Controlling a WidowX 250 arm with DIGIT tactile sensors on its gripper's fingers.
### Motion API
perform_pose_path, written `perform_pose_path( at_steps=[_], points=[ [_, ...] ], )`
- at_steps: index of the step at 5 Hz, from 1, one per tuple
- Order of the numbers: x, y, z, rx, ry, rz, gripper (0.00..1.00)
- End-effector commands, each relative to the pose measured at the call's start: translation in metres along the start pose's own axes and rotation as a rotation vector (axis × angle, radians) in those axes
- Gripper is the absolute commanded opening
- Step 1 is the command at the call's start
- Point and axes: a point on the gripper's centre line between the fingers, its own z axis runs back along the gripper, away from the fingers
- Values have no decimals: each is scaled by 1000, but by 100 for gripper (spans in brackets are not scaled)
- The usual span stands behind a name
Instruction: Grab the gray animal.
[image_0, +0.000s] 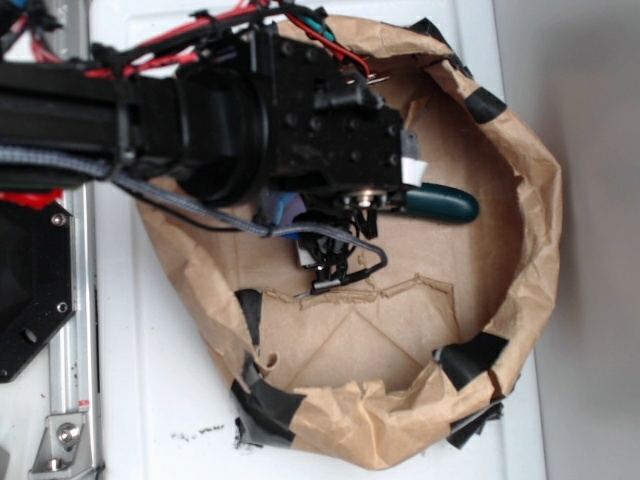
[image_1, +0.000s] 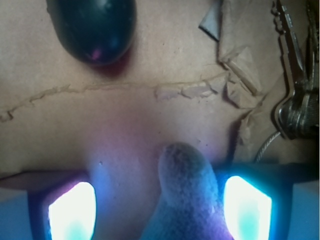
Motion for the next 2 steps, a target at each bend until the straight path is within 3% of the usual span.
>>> perform_pose_path(
  at_steps=[1,2],
  points=[
    [-15,-13,-7,-12,34,53,0],
    [-8,-11,33,-59,-19,51,0]
  ],
)
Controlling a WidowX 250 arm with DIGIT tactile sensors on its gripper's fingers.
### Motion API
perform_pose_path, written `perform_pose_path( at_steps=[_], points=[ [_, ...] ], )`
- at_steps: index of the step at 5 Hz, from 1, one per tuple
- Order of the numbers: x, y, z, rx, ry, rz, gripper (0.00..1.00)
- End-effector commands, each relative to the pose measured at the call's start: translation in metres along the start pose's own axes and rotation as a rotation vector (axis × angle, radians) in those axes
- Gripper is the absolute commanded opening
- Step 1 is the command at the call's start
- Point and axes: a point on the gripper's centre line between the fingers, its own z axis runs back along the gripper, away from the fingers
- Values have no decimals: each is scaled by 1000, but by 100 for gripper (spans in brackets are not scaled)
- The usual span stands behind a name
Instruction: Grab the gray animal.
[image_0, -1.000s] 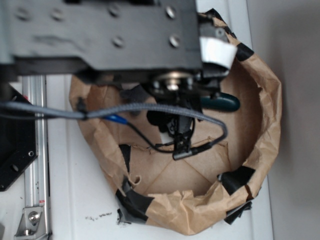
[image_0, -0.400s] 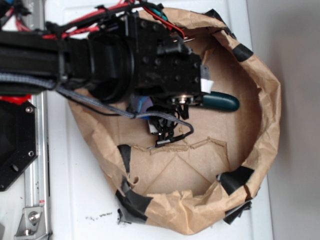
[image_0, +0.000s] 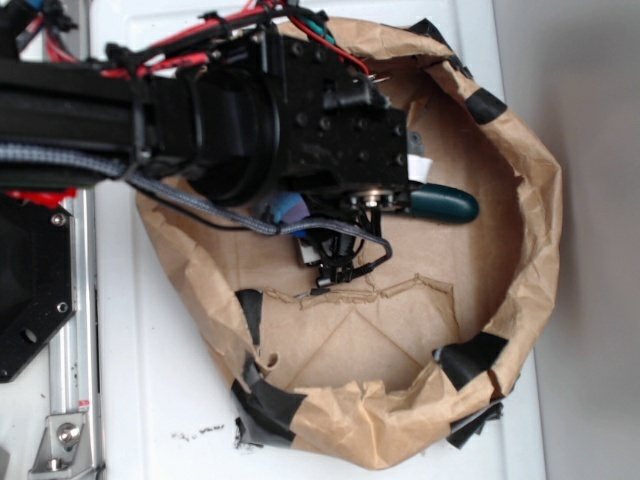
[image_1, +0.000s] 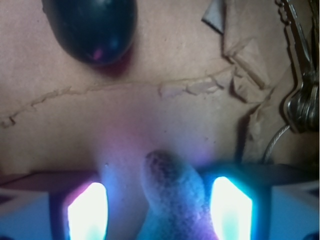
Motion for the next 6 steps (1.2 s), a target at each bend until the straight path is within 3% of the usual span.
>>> perform_pose_path(
  at_steps=[1,2,3,4,5,6],
  points=[
    [7,-7,87,-126,-170,20,0],
    [9,-14,140,-189,-243,12,0],
    [1,-15,170,-216,-291,-20,0],
    [-11,-2,164,-249,-273,-125,100],
    [-29,20,146,-184,-365,126,100],
    [-42,21,134,-72,-449,377,100]
  ],
)
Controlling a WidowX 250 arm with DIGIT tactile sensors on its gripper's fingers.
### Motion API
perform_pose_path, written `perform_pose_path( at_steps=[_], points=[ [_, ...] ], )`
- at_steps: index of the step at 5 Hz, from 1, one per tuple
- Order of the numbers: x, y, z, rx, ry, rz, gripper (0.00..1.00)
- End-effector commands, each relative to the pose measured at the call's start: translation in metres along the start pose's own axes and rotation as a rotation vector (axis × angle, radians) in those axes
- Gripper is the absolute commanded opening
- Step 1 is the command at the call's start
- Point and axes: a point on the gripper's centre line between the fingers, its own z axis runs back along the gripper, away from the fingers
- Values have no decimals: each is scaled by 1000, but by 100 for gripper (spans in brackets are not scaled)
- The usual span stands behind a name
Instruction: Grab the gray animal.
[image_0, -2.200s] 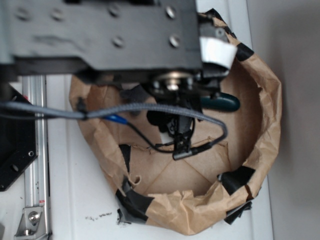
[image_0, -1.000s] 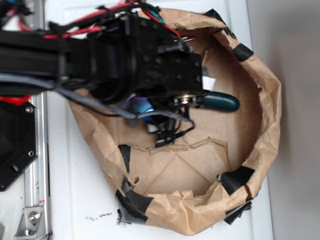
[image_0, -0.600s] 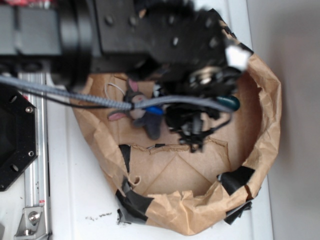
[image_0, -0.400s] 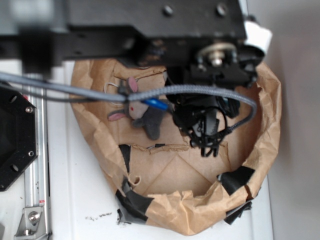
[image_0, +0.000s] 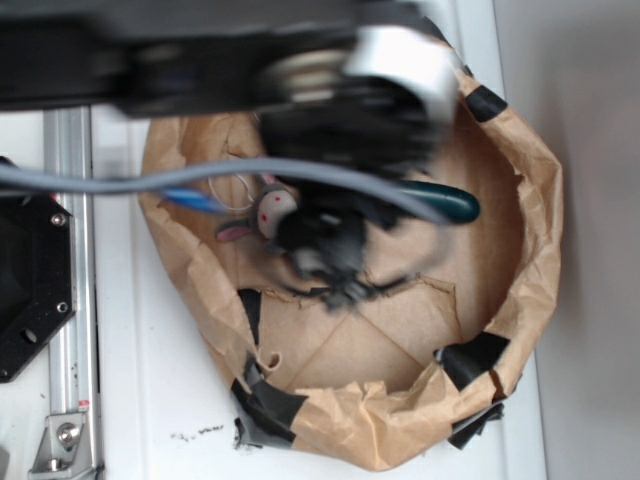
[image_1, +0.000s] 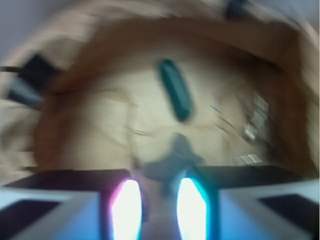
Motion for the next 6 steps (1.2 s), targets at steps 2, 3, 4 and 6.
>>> perform_pose_path(
  at_steps=[2,3,4,6],
  points=[
    [-9,1,-49,215,-110,629,100],
    [-9,-9,-73,184,-64,625,100],
    [-27,-13,-111,145,61,630,100],
    [-49,-17,-149,99,212,478,100]
  ],
)
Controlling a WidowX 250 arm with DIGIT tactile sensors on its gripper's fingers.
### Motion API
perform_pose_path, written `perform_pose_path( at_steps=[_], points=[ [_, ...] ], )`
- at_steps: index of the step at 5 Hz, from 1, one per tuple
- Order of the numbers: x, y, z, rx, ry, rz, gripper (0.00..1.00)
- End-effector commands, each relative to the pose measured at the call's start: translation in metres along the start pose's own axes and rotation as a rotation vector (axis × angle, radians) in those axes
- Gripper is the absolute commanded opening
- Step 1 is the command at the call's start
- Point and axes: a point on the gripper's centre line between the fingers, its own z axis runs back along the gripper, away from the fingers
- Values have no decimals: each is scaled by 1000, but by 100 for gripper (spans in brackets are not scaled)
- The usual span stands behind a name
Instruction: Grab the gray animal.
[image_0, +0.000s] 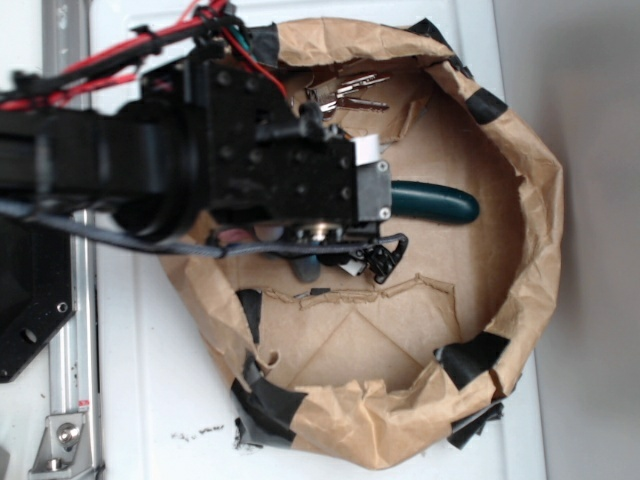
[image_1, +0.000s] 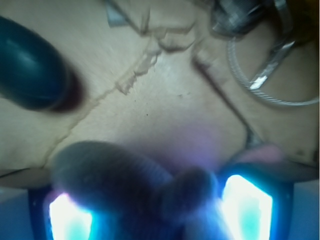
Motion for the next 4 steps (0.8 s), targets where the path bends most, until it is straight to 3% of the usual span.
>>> perform_pose_path(
  at_steps=[1,2,3,4],
  points=[
    [-33,3,-5,-60,62,-133,0],
    [-28,-6,43,-169,21,-283,0],
    [-24,-25,89,-157,-167,-455,0],
    [-30,-43,139,-167,-256,-567,0]
  ],
)
